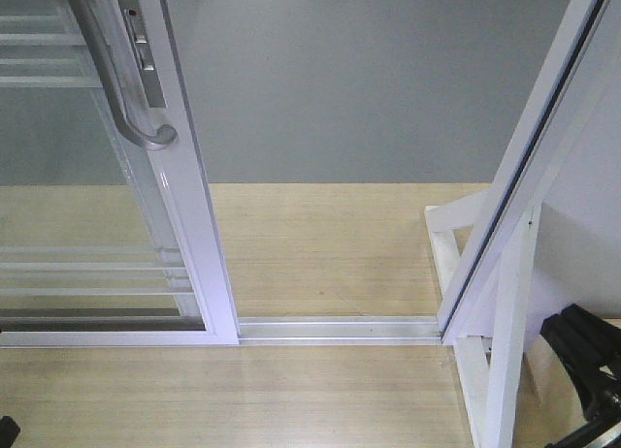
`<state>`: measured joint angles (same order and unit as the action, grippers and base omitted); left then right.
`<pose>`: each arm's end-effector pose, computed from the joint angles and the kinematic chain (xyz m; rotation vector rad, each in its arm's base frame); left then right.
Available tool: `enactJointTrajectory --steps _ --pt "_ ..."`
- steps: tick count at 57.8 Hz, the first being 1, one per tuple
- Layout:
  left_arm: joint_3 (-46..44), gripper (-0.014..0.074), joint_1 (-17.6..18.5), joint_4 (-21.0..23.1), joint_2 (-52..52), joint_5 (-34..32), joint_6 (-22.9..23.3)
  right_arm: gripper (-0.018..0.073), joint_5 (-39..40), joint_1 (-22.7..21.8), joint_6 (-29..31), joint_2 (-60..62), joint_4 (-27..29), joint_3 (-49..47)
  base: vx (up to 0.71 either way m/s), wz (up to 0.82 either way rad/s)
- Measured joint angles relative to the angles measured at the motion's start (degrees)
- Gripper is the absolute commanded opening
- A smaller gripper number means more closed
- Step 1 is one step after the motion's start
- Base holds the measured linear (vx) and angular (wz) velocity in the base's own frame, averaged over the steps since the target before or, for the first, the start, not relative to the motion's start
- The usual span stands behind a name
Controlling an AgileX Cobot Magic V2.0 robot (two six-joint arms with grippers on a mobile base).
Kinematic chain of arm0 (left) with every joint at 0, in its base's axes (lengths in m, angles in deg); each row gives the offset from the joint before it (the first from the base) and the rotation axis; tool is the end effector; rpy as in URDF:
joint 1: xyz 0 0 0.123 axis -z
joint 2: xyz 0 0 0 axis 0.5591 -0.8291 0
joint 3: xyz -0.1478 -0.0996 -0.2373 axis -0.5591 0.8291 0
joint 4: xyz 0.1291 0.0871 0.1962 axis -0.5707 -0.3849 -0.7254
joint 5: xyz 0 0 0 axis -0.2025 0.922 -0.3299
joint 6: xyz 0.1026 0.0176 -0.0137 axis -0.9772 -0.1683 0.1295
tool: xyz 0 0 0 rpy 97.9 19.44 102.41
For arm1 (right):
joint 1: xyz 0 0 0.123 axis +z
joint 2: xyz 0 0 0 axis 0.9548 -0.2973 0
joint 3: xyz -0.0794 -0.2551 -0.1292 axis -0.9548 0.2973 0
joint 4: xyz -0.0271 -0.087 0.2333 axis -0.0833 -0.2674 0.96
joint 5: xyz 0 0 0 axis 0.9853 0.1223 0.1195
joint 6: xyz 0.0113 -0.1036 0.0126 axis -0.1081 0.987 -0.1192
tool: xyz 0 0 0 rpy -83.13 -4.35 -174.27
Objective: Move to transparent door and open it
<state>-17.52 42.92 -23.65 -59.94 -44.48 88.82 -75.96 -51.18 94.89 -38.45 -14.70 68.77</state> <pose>0.0552 -0.0108 0.1808 0.0922 1.7372 -0.1816 0.0586 0.0259 0.1904 -0.4233 1.6708 0.2251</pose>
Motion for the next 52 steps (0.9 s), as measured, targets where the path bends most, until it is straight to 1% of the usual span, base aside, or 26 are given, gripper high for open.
enactJointTrajectory --steps 5,10,12,20,26,52 --pt "0.0 0.0000 0.0 0.0 0.0 0.0 0.0 0.0000 0.5 -0.3 -1.8 3.6 -0.1 0.9 0.00 0.00" --pt "0.0 0.0000 0.0 0.0 0.0 0.0 0.0 0.0000 0.6 -2.5 -2.3 5.4 -0.1 0.9 0.00 0.00" --pt "0.0 0.0000 0.0 0.0 0.0 0.0 0.0 0.0000 0.6 -4.0 -2.5 5.7 -0.1 0.9 0.00 0.00" --pt "0.0 0.0000 0.0 0.0 0.0 0.0 0.0 0.0000 0.6 -12.4 -3.1 5.7 -0.1 0.9 0.00 0.00" --pt "0.0 0.0000 0.0 0.0 0.0 0.0 -0.1 0.0000 0.6 -16.0 -3.9 5.7 -0.1 0.9 0.00 0.00" --pt "0.0 0.0000 0.0 0.0 0.0 0.0 -0.1 0.0000 0.5 -16.5 -4.3 5.7 0.0 0.9 0.00 0.00"
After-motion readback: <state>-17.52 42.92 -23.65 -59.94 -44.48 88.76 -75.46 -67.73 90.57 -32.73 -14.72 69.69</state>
